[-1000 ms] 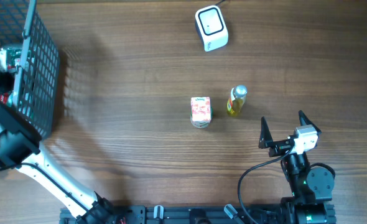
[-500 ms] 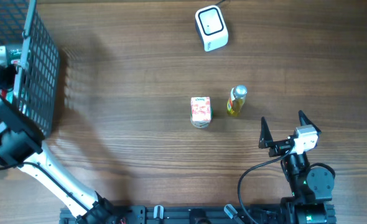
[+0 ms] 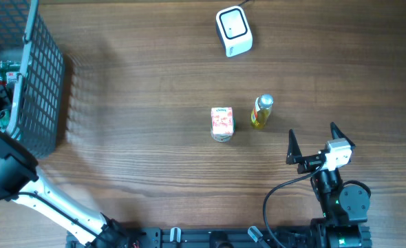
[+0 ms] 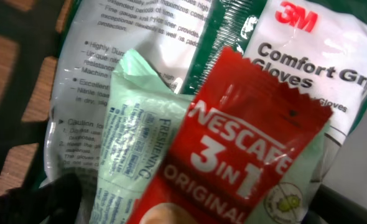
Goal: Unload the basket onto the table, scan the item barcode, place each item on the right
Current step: 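Reach into the basket and grasp the green 3M glove pack, then lift the glove pack out and lay it on the table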
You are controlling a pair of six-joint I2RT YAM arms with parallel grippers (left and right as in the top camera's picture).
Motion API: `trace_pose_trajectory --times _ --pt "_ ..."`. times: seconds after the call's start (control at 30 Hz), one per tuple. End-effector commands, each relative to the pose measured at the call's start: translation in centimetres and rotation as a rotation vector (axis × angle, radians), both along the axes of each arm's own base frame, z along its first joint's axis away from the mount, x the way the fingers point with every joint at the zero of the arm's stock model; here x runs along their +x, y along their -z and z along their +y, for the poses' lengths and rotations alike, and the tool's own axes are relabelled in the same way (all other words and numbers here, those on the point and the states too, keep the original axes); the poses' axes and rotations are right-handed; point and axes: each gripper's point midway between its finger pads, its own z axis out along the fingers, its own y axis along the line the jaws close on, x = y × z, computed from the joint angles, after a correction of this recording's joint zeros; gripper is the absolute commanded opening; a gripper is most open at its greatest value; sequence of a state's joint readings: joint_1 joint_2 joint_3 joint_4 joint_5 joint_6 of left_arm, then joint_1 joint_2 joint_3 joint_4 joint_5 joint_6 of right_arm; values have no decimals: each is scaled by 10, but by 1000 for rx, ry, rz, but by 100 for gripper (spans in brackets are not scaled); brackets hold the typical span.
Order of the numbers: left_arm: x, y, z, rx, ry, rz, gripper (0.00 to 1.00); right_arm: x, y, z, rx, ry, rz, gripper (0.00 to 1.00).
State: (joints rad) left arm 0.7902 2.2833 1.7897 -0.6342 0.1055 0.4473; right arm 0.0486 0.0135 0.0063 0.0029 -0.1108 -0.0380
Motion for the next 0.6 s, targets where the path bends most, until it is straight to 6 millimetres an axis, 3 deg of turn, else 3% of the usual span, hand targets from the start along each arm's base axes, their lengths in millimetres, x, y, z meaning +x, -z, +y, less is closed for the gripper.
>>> trace_pose_trajectory --times 0.0,0.07,0.17,0.23,0.33,0.37,0.4,0.47,0.5,0.57 --pt "-62 73 -5 -93 -65 162 55 0 -2 -4 14 18 -9 100" --pt "-61 79 -17 -143 -48 142 8 0 -2 -4 14 18 -9 99" --pt "-52 66 -21 -152 -32 101 4 0 -2 -4 14 18 -9 100" --pt "-37 35 -14 -106 -54 41 4 0 -2 -4 14 18 -9 100" --pt "-1 -67 -1 21 -105 -154 4 0 -2 -4 14 18 -9 100" --pt "12 -115 -2 85 -94 -237 4 0 -2 -4 14 18 -9 100" --pt "20 -147 -6 131 -75 -290 4 0 -2 -4 14 18 -9 100" --pt "33 -224 -23 237 -30 -417 4 0 -2 -4 14 18 -9 100" --pt "36 -274 -38 305 -4 -498 4 0 -2 -4 14 18 -9 99" --pt "31 -345 -62 418 14 -614 4 0 -2 -4 14 18 -9 100"
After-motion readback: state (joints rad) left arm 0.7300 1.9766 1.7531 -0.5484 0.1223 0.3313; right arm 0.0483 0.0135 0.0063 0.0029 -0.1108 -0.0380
